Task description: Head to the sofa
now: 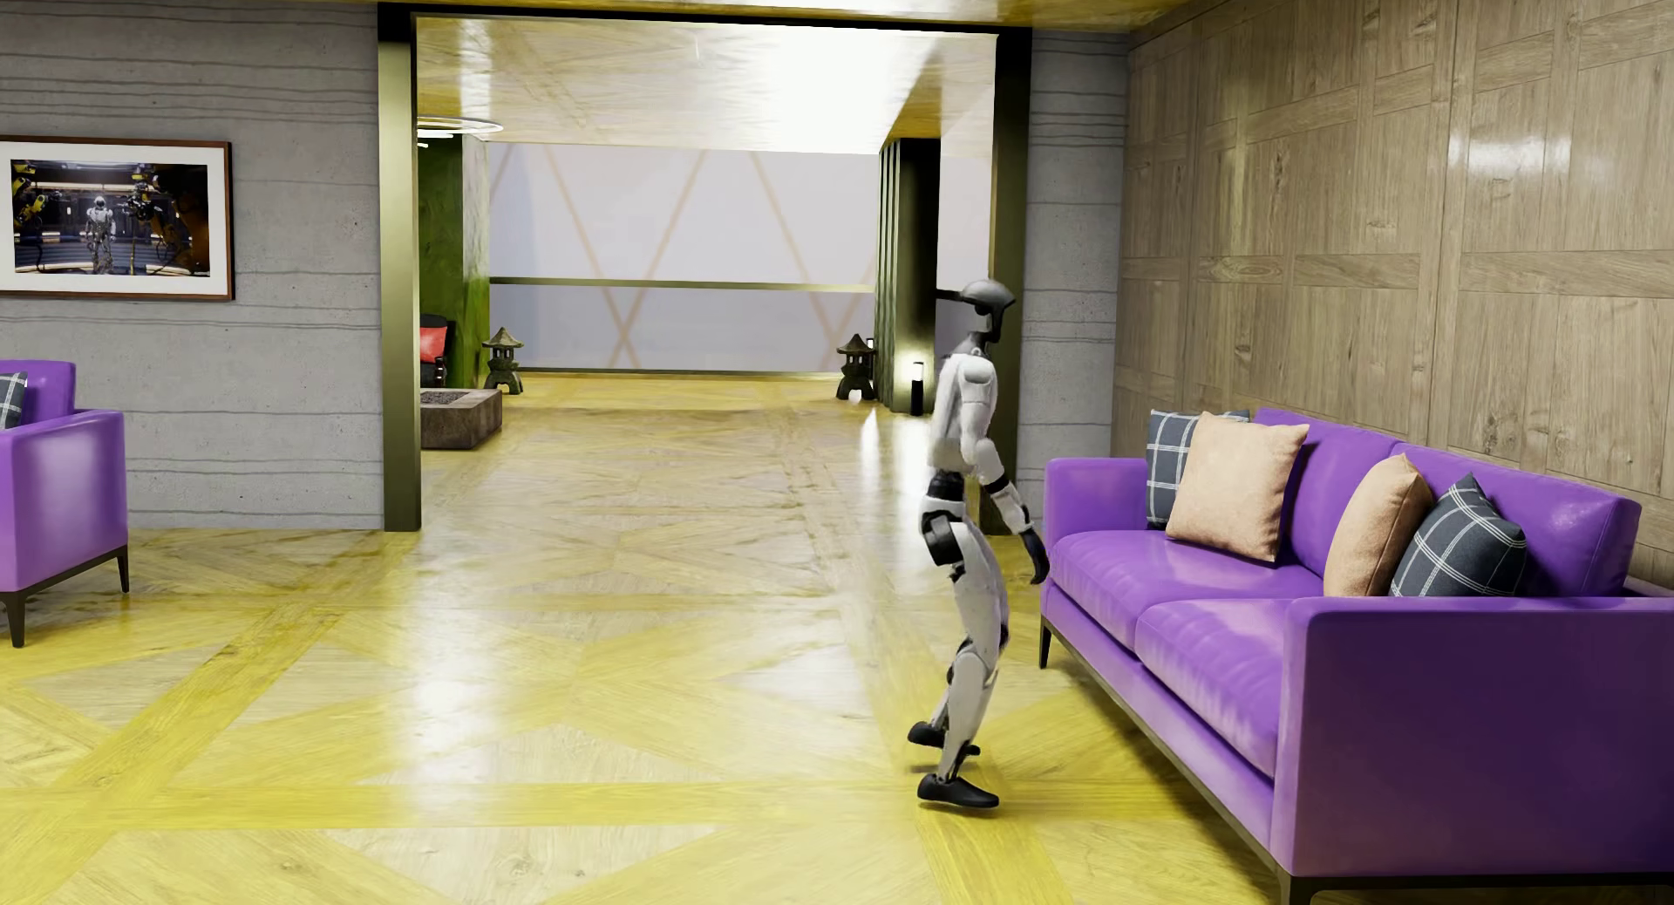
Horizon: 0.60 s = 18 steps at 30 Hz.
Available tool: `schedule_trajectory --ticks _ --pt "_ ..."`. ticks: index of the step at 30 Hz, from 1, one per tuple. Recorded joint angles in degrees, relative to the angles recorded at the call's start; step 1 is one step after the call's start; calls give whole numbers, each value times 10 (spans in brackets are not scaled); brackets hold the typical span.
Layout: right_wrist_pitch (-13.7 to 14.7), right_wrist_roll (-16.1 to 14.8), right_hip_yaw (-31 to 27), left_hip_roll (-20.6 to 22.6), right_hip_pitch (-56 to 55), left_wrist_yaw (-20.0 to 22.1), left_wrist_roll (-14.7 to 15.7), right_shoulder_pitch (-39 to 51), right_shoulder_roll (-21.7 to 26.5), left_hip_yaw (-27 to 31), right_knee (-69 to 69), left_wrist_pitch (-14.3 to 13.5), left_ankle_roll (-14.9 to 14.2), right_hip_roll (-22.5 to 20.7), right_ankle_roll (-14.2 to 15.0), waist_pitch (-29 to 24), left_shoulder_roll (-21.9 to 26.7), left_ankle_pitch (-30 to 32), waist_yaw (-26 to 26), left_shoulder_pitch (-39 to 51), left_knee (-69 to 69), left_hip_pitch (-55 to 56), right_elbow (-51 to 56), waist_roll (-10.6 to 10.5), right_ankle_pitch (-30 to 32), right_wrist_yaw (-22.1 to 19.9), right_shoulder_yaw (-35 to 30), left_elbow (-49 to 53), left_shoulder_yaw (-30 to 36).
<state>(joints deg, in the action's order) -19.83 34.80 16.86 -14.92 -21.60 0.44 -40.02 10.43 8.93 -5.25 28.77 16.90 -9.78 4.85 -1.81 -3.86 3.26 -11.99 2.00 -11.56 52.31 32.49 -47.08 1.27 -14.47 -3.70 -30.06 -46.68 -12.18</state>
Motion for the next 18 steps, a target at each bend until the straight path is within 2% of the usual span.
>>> schedule_trajectory --ticks 1,2,3,5,6,10,12,14,16,17,18 --pt "9 1 0 13 2 -4 0 16 3 26 0 -2 -10 -2 2 2 -2 -33 2 -12 -9 2 11 -6 -2 -6 -2 -5 -1" --pt "15 2 -2 32 4 -9 -2 29 7 51 -3 -5 -33 -3 4 4 -6 -55 4 -26 -49 -7 20 -12 -3 -9 -4 -6 -1" --pt "20 3 -4 52 10 -12 -2 38 13 72 -13 -10 -23 0 7 8 -12 -56 5 -37 -113 -27 27 -16 0 -13 -4 -5 -1" --pt "27 -3 -2 54 23 -23 -1 43 22 40 -29 -18 23 3 14 17 -18 -83 4 -52 -195 -75 37 -25 4 -15 0 -1 0" --pt "24 -5 -1 60 30 -26 -4 41 26 32 -38 -18 33 8 17 21 -19 -78 3 -52 -225 -93 37 -29 7 -17 5 -1 3" --pt "-5 -36 12 99 48 -30 -23 -8 16 34 -35 -20 40 47 31 28 -1 -51 -1 -17 -282 -130 14 -28 2 -34 52 19 14" --pt "-11 -35 12 115 59 5 -11 -27 10 32 -36 -39 45 63 38 31 2 -46 -2 -9 -305 -152 -24 -25 1 -11 28 60 -3" --pt "-19 -18 12 127 72 51 21 -52 7 29 -43 -54 51 73 45 35 -9 -43 -2 5 -325 -172 -56 -21 2 25 -18 92 -21" --pt "-16 -10 9 133 82 56 39 -77 0 24 -54 -66 55 78 50 39 -7 -41 -2 7 -338 -185 -83 -18 6 53 -54 116 -21" --pt "-19 -36 6 135 85 52 40 -99 -7 21 -58 -73 58 80 53 40 -4 -42 -3 9 -339 -188 -79 -17 6 30 -34 121 -17" --pt "-18 -77 3 137 87 48 39 -122 -16 18 -62 -74 61 80 55 42 -4 -45 -3 12 -337 -189 -66 -15 8 -20 9 121 -14"
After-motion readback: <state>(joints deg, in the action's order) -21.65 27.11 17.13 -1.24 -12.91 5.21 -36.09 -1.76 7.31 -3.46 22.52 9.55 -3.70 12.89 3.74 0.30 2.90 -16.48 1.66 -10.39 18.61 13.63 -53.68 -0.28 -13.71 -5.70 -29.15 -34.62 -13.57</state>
